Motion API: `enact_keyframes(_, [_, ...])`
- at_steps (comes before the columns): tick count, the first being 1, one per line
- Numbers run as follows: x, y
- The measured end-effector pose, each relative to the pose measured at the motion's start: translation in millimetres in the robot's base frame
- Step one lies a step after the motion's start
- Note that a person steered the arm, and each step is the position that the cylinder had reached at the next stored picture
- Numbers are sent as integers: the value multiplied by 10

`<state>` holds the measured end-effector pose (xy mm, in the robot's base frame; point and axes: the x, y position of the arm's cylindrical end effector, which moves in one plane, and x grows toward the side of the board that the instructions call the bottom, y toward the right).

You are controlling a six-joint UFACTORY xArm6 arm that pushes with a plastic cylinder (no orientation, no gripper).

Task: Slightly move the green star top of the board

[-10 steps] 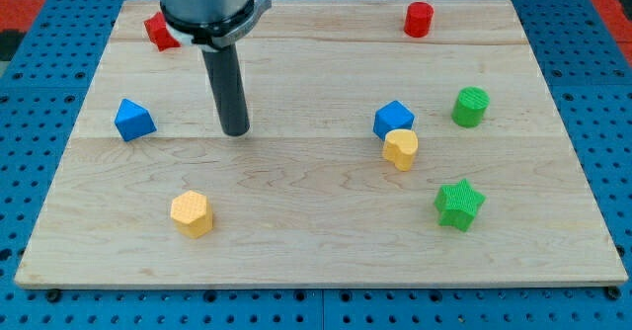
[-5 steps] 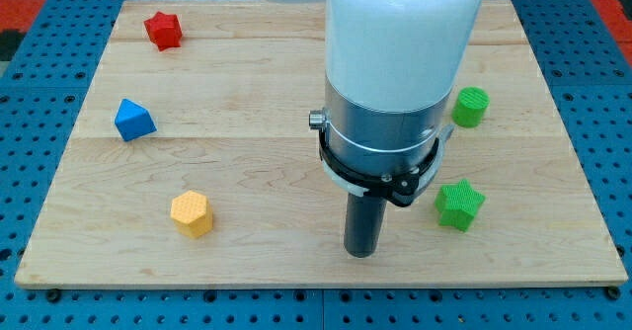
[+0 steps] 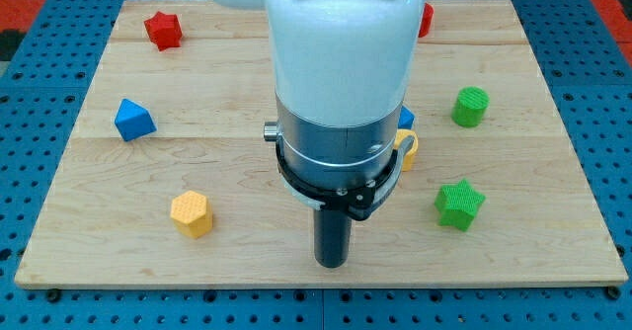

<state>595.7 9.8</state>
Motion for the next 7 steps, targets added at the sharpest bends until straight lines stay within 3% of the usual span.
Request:
enact_keyframes(4, [-46,26])
enact_keyframes(5, [-46,336])
enact_keyframes(7, [-104,1646])
